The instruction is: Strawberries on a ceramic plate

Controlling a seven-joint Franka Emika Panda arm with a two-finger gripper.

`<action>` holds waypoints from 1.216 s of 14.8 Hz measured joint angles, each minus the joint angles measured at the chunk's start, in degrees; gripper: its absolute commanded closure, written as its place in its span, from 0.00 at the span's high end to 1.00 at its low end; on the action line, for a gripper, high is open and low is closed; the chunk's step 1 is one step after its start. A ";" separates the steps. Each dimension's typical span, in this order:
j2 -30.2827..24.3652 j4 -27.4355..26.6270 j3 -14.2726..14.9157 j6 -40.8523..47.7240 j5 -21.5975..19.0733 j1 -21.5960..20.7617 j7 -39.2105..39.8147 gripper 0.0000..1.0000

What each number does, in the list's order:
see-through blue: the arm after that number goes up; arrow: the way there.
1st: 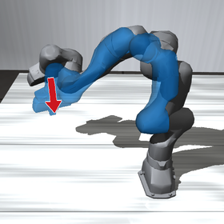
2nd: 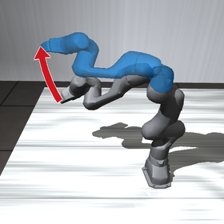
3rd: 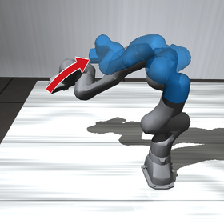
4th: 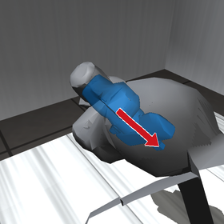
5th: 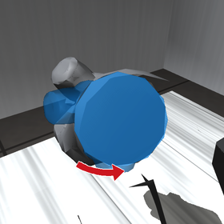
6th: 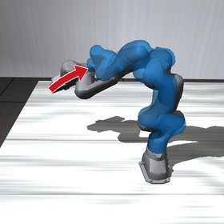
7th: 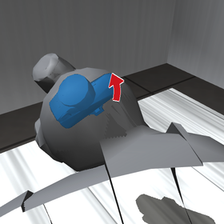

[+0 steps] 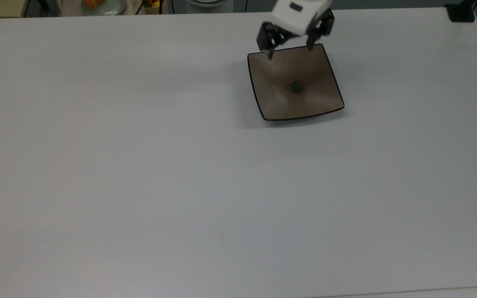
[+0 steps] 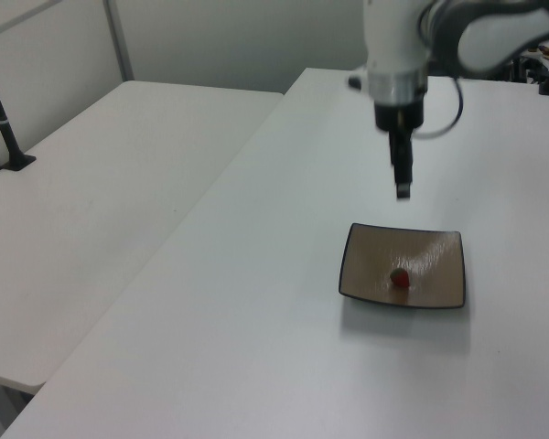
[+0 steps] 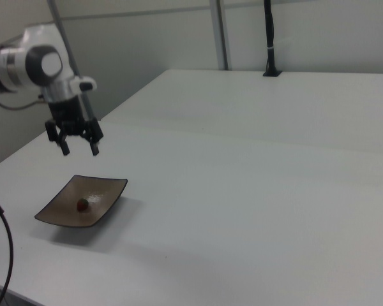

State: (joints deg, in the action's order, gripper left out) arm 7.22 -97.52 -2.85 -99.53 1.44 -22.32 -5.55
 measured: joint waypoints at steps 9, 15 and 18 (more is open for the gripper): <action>-9.53 2.08 4.84 8.15 0.07 10.60 -0.04 1.00; -8.89 0.29 4.46 -0.28 0.00 13.04 0.71 1.00; -8.22 -0.26 4.05 -2.89 0.00 12.92 0.71 1.00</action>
State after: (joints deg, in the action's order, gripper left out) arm -1.00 -97.78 1.20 -102.43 1.44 -9.40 -4.84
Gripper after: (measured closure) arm 0.000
